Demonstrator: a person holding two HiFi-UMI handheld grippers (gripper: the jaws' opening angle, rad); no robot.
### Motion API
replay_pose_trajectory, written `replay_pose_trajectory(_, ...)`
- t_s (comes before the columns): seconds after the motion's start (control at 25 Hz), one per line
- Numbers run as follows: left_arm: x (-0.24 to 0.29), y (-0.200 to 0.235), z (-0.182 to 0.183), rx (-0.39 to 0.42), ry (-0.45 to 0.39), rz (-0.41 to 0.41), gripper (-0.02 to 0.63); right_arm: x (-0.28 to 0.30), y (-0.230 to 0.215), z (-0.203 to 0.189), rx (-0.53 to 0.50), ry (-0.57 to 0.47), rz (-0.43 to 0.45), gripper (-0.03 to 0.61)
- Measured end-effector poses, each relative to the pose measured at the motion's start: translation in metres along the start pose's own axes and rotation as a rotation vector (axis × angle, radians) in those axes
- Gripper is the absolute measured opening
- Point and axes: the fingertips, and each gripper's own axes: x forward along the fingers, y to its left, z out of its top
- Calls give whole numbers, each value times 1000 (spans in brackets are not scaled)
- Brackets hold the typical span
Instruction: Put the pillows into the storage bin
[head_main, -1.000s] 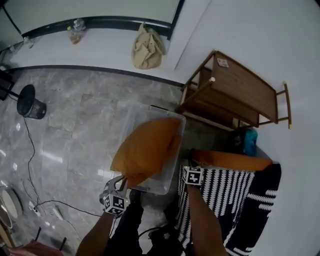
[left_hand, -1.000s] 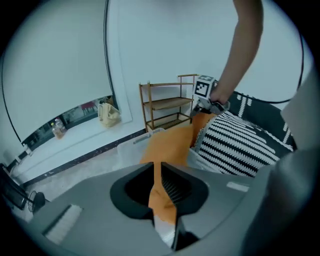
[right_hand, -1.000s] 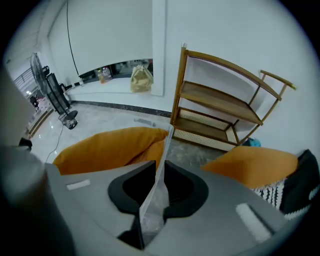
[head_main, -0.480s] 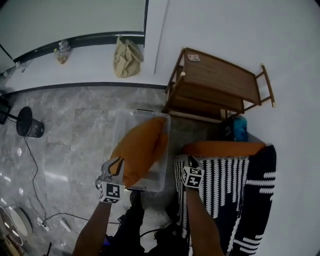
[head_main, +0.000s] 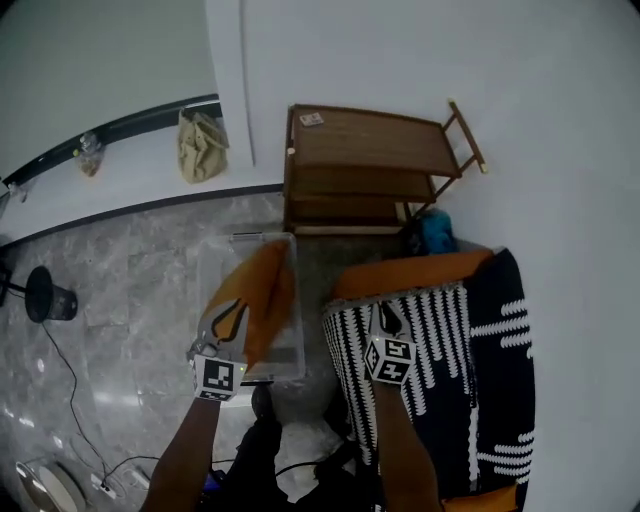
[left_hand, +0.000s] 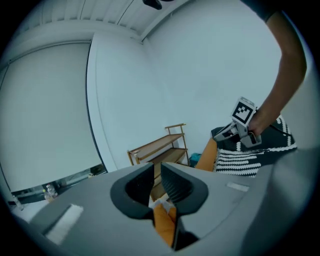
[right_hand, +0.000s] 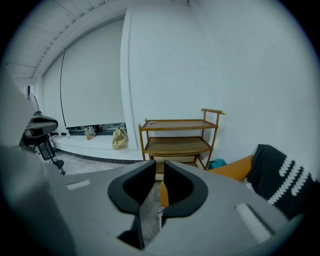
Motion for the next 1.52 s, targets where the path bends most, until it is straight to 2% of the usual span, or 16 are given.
replay_pose_trajectory(0.36, 19, -72, 125, 71, -137, -114, 41, -122, -94, 39, 42, -134, -76, 40)
replay_pose_trajectory(0.68, 14, -173, 211, 111, -209, -246, 41, -229, -169, 36, 96, -235, -129, 40)
replay_pose_trajectory(0.92, 14, -265, 270, 127, -265, -356, 42, -316, -241, 19, 153, -290, -219, 40)
replay_pose_trajectory(1.2, 29, -397, 328, 155, -319, -570, 44, -421, -334, -26, 242, -307, -401, 41)
replay_pose_trajectory(1.36, 19, -455, 354, 152, -364, -659, 44, -477, -370, -49, 256, -314, -501, 41)
replay_pose_trajectory(1.52, 12, -521, 368, 155, -401, -833, 46, -547, -388, -92, 339, -320, -682, 41)
